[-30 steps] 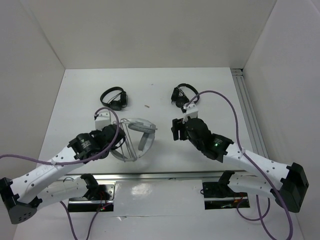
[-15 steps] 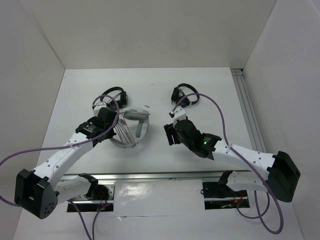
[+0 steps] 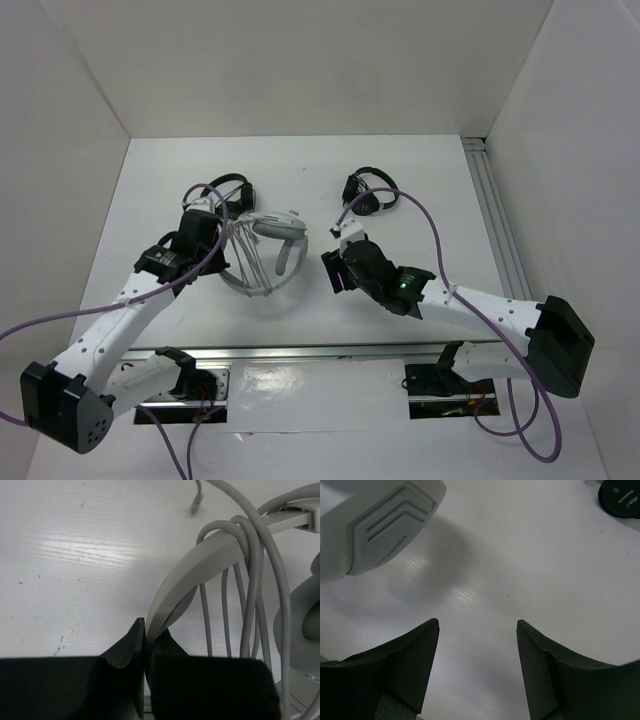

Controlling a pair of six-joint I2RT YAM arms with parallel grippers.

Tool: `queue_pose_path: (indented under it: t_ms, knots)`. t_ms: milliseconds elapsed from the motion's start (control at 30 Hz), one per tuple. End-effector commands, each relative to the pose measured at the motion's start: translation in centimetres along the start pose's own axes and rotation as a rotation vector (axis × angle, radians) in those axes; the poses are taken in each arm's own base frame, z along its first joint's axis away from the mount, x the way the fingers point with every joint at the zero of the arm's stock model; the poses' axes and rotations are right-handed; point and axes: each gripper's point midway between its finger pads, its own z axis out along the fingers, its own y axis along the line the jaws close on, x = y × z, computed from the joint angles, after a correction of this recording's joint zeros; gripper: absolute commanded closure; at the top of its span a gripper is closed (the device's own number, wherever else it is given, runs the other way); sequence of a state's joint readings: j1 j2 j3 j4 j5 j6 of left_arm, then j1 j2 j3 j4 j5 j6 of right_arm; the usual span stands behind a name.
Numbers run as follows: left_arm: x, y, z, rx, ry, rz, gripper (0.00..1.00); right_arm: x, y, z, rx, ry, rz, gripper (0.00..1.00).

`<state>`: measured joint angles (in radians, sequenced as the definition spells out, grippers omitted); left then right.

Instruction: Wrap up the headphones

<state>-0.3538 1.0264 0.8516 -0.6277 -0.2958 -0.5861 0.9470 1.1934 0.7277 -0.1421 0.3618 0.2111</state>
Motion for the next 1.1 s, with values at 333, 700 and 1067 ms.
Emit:
queue_pose_path:
  t_ms: [333,700,1067]
  knots:
    - [0.1,-0.5,-10.1,0.169,0.040,0.020,1.00,-6.1,1.3,-3.4,-0.022,-0.154,0.055,0.29]
    - [4.2,-2.2,-4.6,0.237,0.298,-0.003,1.00,-7.0,1.5,-3.0,-0.008,-0.160,-0.012,0.29]
    - [2.9,0.9,10.0,0.008,0.482,-0.166,1.00,-6.4,4.6,-1.9,-0.133,-0.122,-0.102,0.29]
